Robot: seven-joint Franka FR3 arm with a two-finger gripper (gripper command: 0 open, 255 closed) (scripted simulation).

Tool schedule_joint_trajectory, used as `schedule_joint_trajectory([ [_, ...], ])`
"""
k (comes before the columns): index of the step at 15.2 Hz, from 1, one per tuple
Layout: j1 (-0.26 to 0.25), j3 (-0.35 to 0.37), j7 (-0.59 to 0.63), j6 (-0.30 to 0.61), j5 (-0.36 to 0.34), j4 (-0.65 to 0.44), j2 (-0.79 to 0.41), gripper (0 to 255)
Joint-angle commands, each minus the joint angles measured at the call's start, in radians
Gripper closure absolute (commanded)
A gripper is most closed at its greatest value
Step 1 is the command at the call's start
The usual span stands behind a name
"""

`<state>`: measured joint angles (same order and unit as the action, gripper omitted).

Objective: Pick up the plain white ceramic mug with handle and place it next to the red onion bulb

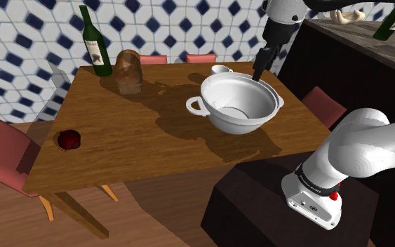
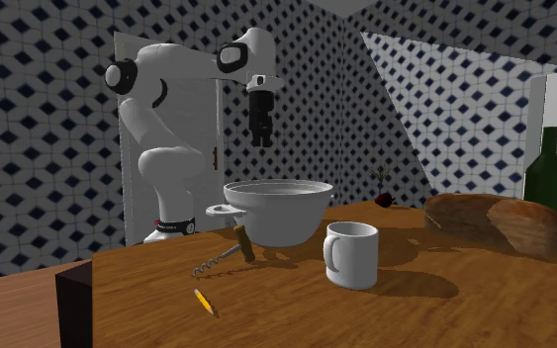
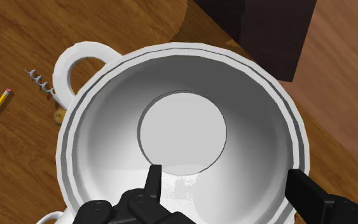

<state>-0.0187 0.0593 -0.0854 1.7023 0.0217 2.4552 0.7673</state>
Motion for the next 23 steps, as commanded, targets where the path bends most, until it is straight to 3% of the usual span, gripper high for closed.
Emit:
schedule_joint_trajectory([
  [1,0.000,0.000,0.000,0.000,0.000,0.000,0.000,0],
  [12,0.052,-0.078,-0.084,0.284,-0.044,-0.110,-0.385,0],
  [23,0.088,-0.137,-0.170,0.441,-0.024,-0.377,-0.800,0],
])
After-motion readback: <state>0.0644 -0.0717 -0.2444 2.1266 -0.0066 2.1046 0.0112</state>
